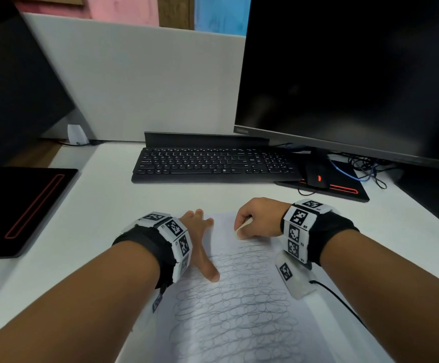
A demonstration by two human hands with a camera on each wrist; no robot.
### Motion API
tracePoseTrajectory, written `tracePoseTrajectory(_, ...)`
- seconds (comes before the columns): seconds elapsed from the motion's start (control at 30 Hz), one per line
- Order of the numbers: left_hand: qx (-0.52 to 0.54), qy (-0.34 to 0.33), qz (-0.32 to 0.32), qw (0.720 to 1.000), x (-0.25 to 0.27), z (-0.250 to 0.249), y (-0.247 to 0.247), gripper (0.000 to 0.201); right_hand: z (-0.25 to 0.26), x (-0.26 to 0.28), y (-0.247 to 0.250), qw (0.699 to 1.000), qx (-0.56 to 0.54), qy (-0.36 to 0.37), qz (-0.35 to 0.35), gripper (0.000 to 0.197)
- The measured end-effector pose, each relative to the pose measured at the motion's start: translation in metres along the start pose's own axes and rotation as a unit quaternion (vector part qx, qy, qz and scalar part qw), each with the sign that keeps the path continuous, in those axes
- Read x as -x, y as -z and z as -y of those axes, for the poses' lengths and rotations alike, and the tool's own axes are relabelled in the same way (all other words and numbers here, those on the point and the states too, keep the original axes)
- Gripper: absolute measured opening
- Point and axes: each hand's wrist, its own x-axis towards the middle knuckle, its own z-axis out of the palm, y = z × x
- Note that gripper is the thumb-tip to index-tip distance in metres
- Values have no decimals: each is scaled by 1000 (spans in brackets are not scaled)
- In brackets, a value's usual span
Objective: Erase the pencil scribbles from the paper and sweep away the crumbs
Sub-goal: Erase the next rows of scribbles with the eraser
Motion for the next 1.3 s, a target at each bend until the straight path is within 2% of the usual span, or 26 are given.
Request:
tracePoseTrajectory(0.1,-33,-23,-25,999,-7,-7,-1,112,0,2,0,1000,-2,1,-10,13)
tracePoseTrajectory(0.3,29,-34,-8,999,-24,-30,-6,118,1,3,-4,1000,14,-5,-22,11)
tracePoseTrajectory(0.43,27,-33,-8,999,-26,-28,-7,119,5,4,-3,999,23,3,30,11)
tracePoseTrajectory(0.57,15,-32,-2,999,-26,-27,-7,122,2,3,4,999,33,-16,-35,17)
tracePoseTrajectory(0.7,29,-39,-7,999,-28,-26,-7,119,7,4,0,997,23,1,73,16)
tracePoseTrajectory(0.73,28,-41,-8,999,-28,-26,-8,119,6,4,1,997,17,2,75,17)
tracePoseTrajectory(0.83,18,-39,-10,999,-27,-28,-7,120,3,4,5,1000,22,-10,14,15)
tracePoseTrajectory(1.0,23,-44,-17,999,-34,-25,-11,118,8,4,-1,997,24,5,76,14)
tracePoseTrajectory(1.13,10,-44,-26,999,-34,-26,-11,119,4,3,4,999,26,-11,19,15)
tracePoseTrajectory(1.23,15,-39,-23,999,-39,-25,-14,118,8,4,-1,997,17,-1,77,12)
tracePoseTrajectory(1.3,15,-38,-22,999,-40,-25,-15,118,7,4,-1,997,8,-3,82,10)
